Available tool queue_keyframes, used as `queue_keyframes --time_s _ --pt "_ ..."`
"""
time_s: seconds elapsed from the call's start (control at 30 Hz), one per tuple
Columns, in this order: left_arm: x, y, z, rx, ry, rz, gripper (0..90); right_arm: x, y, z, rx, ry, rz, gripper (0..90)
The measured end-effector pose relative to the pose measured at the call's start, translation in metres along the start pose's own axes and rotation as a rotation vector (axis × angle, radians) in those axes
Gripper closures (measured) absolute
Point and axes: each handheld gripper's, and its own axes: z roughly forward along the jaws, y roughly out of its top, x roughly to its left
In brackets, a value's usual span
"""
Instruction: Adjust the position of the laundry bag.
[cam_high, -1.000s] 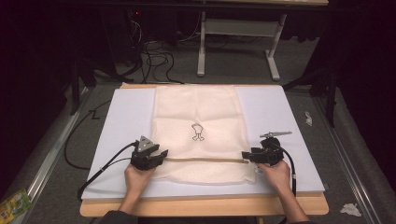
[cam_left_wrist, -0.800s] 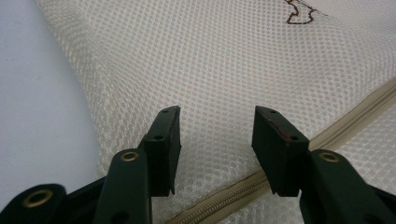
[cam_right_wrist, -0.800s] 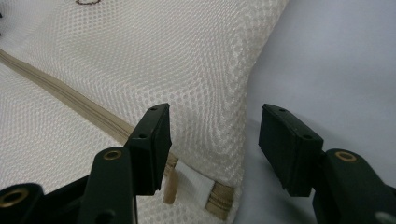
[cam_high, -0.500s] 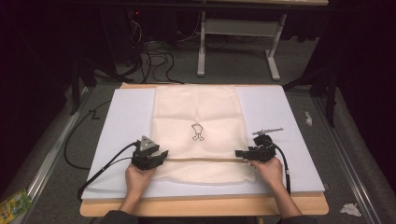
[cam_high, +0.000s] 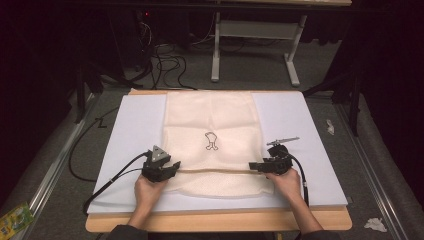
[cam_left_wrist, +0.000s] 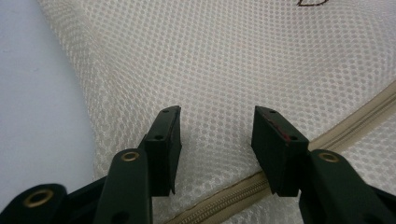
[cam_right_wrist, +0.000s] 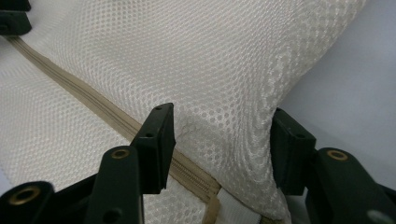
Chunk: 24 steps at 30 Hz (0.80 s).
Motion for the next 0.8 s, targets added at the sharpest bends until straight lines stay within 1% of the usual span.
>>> queue_keyframes --time_s 0.07,0.1,0.17,0.2,0.27,0.37,0.4,0.63,0.8 --pt "0.000 0.000 0.000 -0.001 0.002 0.001 52.6 0.001 0.000 0.000 0.003 -0.022 -0.026 59.7" --pt "0.000 0.000 0.000 -0.001 0.001 -0.001 52.7 0.000 0.000 0.000 0.000 -0.026 -0.028 63.8" --pt "0.000 0.000 0.000 0.000 0.001 0.002 52.6 -0.002 0.001 0.000 0.006 -0.020 -0.030 73.6" --pt "0.000 0.000 0.000 0.000 0.002 0.002 52.6 -0.003 0.001 0.000 0.006 -0.015 -0.041 78.2" --pt "0.000 0.000 0.000 0.000 0.002 0.002 52.5 -0.005 0.001 0.000 0.004 -0.006 -0.049 84.1" --pt "0.000 0.000 0.000 0.000 0.000 0.001 52.4 -0.005 0.002 -0.002 -0.006 0.006 -0.066 86.5" --pt "0.000 0.000 0.000 0.000 0.000 0.001 52.4 -0.004 0.003 -0.004 -0.017 0.012 -0.068 86.8" --pt "0.001 0.000 0.000 0.001 -0.006 0.000 51.6 0.001 0.008 -0.017 -0.054 0.001 -0.092 87.3" --pt "0.002 0.002 -0.001 -0.001 -0.028 -0.008 49.6 0.003 0.012 -0.022 -0.069 -0.002 -0.104 87.4"
